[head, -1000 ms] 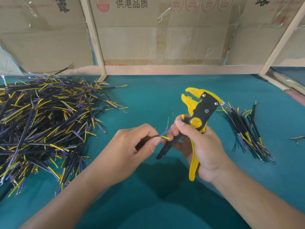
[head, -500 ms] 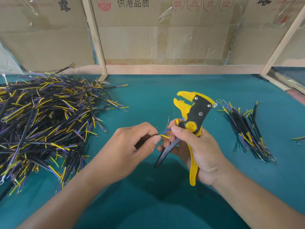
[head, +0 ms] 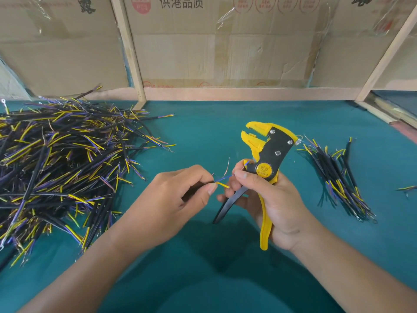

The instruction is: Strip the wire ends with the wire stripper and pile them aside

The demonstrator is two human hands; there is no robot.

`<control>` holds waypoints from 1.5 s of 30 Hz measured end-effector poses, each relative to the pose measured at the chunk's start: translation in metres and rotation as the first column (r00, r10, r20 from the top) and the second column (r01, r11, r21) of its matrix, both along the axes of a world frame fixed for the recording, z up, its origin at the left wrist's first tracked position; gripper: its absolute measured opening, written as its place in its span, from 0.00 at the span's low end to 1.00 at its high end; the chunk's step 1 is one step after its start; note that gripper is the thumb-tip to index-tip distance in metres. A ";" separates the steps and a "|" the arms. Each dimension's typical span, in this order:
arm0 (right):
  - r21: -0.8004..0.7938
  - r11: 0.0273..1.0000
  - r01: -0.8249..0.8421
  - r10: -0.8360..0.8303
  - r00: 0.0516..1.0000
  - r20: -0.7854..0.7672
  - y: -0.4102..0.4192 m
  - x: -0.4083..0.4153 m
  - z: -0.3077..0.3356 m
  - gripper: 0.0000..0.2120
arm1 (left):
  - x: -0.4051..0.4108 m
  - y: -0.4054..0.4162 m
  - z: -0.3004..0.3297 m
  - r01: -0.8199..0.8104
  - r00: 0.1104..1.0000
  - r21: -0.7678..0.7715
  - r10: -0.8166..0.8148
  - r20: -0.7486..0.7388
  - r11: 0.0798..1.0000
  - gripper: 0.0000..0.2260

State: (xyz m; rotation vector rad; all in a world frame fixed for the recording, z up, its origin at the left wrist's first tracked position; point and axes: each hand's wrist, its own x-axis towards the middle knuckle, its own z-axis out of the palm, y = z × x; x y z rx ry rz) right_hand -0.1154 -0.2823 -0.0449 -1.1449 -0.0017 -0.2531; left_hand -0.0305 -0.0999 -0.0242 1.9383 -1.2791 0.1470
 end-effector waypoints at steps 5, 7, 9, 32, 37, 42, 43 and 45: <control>0.059 0.998 0.002 -0.002 1.000 -0.001 -0.004 0.001 0.006 0.04 | 0.001 0.002 0.002 -0.008 1.000 -0.018 0.008 0.006 1.000 0.09; 0.058 0.998 0.010 -0.009 1.000 -0.016 -0.005 0.000 0.005 0.08 | 0.002 0.002 0.003 -0.013 1.000 -0.032 0.013 -0.002 0.999 0.08; 0.035 0.999 0.023 -0.022 0.999 -0.026 -0.007 0.001 0.005 0.13 | 0.003 0.002 0.003 -0.015 1.000 -0.041 0.015 -0.006 0.999 0.08; -0.907 0.350 0.235 -0.041 0.971 0.235 -0.022 -0.012 0.018 0.05 | 0.009 0.008 0.005 0.040 0.986 0.151 -0.063 0.152 0.988 0.12; -0.904 0.335 0.265 -0.063 0.964 0.259 -0.022 -0.011 0.015 0.06 | 0.009 0.007 0.006 0.046 0.983 0.172 -0.075 0.165 0.984 0.12; -0.897 0.322 0.303 -0.097 0.953 0.287 -0.022 -0.009 0.011 0.07 | 0.008 0.008 0.008 0.049 0.977 0.187 -0.086 0.197 0.981 0.13; -0.898 0.318 0.305 -0.099 0.952 0.289 -0.022 -0.008 0.010 0.08 | 0.008 0.008 0.009 0.050 0.974 0.190 -0.090 0.208 0.980 0.13; -0.898 0.318 0.306 -0.111 0.952 0.285 -0.022 -0.008 0.010 0.09 | 0.008 0.009 0.012 0.052 0.969 0.203 -0.099 0.228 0.978 0.13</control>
